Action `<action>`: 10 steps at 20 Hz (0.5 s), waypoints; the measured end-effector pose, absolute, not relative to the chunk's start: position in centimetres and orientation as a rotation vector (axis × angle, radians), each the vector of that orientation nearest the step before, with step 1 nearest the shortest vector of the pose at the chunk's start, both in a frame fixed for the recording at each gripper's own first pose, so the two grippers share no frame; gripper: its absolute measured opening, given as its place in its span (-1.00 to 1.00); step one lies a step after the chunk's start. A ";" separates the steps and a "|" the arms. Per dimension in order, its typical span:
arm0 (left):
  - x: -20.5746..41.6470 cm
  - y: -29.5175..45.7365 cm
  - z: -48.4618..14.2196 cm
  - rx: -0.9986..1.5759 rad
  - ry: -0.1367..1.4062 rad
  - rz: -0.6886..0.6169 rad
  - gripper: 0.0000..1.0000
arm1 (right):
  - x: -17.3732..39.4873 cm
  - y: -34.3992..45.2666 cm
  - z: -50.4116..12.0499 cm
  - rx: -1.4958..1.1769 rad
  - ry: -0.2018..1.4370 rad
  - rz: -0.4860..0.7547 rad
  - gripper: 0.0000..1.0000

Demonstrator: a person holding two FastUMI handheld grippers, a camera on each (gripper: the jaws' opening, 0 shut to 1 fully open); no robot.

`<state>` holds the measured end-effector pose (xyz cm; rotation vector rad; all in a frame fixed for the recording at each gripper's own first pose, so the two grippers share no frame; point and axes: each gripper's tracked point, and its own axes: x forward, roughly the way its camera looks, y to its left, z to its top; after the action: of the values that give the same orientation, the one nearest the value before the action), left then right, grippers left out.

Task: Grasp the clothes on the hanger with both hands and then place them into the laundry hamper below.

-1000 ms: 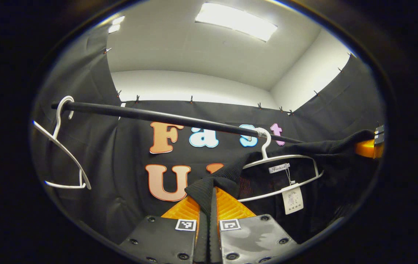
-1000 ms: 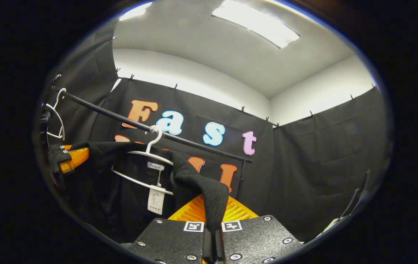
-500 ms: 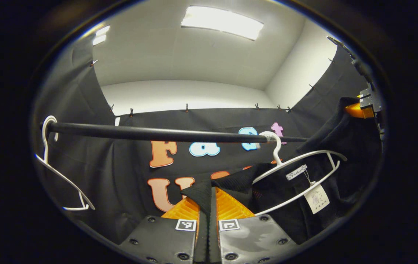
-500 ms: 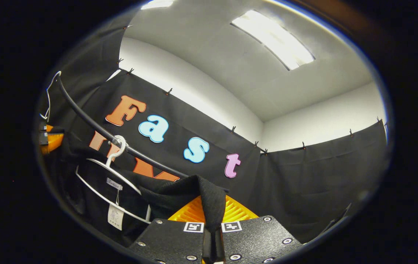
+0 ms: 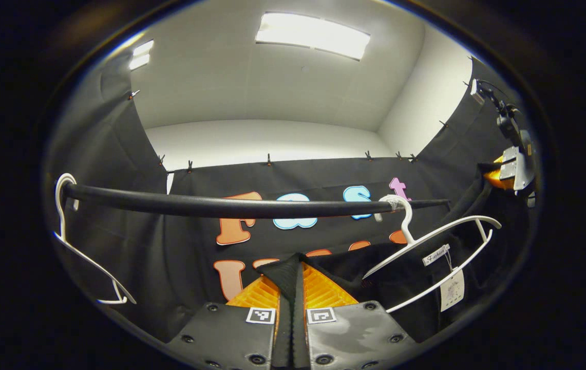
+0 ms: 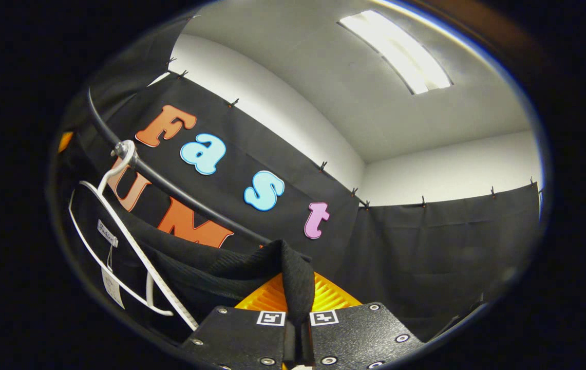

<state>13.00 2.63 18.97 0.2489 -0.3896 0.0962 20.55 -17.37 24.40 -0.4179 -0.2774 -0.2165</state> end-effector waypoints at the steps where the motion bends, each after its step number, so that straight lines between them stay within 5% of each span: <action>1: 13.1 2.7 18.9 0.252 -0.388 0.099 -0.84 | 21.4 -17.4 23.2 -0.404 -0.257 -0.206 -0.94; 10: 14.6 4.4 18.1 0.269 -0.353 0.140 -0.82 | 21.4 -15.0 13.3 -0.296 -0.163 -0.136 -0.94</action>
<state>14.56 4.44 18.08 0.2686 -0.3531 0.1403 21.37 -14.97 13.29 -0.2957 -0.1634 -0.1364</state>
